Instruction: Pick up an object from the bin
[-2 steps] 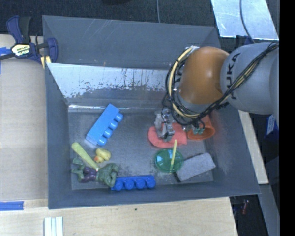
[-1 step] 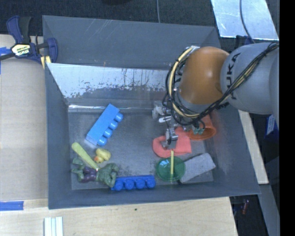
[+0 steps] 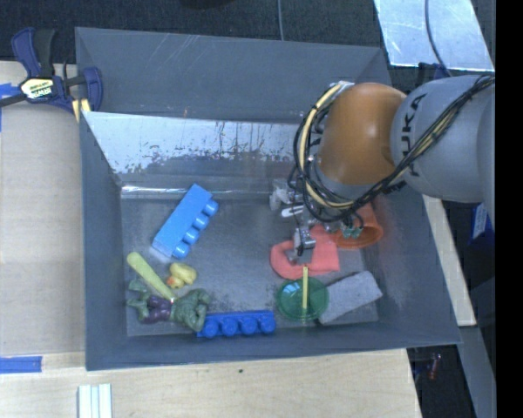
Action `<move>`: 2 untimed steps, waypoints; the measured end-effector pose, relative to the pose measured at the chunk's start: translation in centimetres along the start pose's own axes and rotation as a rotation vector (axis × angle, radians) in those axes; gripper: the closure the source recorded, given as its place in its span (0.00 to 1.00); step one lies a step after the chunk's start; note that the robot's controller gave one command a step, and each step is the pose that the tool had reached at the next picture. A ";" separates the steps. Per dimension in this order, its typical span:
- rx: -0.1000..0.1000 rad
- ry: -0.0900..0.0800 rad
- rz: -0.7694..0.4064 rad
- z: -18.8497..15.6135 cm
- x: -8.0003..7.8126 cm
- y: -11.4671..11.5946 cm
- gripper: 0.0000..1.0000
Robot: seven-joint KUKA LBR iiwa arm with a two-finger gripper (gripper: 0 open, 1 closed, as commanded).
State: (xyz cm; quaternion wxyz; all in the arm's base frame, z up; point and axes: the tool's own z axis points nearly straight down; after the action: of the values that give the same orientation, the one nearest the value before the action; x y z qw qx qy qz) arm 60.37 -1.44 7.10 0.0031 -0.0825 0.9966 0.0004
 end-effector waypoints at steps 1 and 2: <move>0.000 -0.004 -0.003 0.0 1.2 -5.7 0.00; -0.003 -0.001 -0.055 -0.3 2.9 -8.3 0.00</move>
Offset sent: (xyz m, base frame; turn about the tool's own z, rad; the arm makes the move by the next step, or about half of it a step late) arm -0.0149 -0.0845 0.0022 -0.0582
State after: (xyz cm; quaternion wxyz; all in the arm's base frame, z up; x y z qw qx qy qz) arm 58.89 -10.10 7.40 0.0035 -0.1100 0.9939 0.0018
